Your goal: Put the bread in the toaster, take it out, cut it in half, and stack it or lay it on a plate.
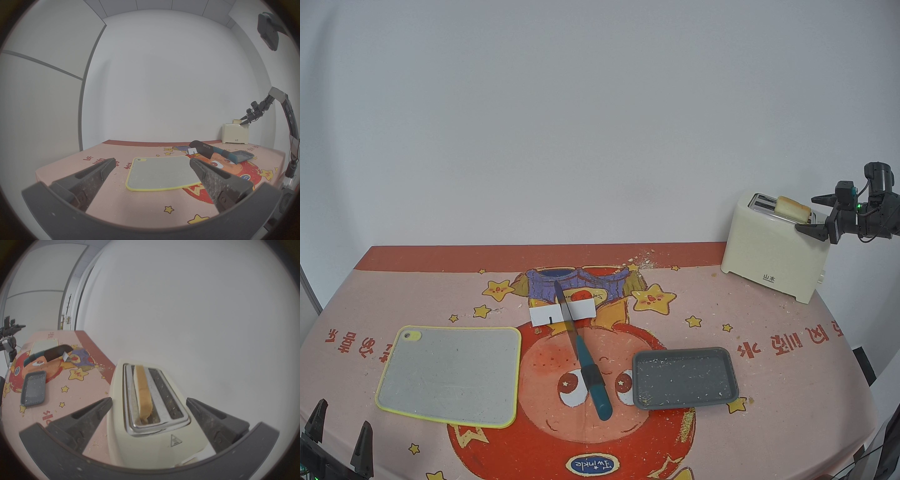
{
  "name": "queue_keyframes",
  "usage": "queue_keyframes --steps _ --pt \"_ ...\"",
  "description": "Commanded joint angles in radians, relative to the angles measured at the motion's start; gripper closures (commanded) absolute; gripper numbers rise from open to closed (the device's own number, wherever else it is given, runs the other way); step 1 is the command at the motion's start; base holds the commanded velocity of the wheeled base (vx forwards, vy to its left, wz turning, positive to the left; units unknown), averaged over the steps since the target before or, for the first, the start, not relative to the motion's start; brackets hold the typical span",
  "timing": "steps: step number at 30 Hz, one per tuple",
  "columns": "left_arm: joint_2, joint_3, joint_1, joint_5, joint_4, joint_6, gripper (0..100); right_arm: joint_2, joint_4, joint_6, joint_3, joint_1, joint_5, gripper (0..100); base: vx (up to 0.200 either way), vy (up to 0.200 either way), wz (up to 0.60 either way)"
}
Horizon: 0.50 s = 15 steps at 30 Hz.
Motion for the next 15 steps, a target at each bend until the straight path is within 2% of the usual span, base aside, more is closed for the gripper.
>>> queue_keyframes --steps 1,6,9,10,11,13,15 --pt "-0.016 0.018 0.001 0.000 0.000 -0.001 0 -0.006 -0.002 0.001 0.007 -0.001 0.003 0 0.000 0.000 0.00" --pt "-0.016 0.018 0.001 0.000 0.000 -0.001 0 -0.038 0.001 0.022 -0.003 -0.002 0.008 0 0.000 0.000 0.00" --pt "-0.016 0.018 -0.001 0.000 0.000 -0.001 0 -0.143 0.007 0.176 0.021 -0.021 0.008 0 0.000 0.000 0.00" --pt "-0.016 0.018 -0.001 0.000 0.000 -0.001 0 -0.143 0.007 0.176 0.021 -0.021 0.008 0 0.000 0.000 0.00" --pt "-0.016 0.018 -0.001 0.002 0.000 -0.001 0 -0.195 0.001 0.297 0.055 -0.044 0.008 0 0.000 0.000 0.00" --pt "-0.016 0.018 0.001 0.000 0.000 -0.001 0 -0.247 0.004 0.423 0.095 -0.082 0.008 0 0.000 0.000 0.00" --pt "-0.016 0.018 0.001 0.002 0.000 -0.001 0 -0.293 0.005 0.522 0.158 -0.116 0.008 0 0.000 0.000 0.00"
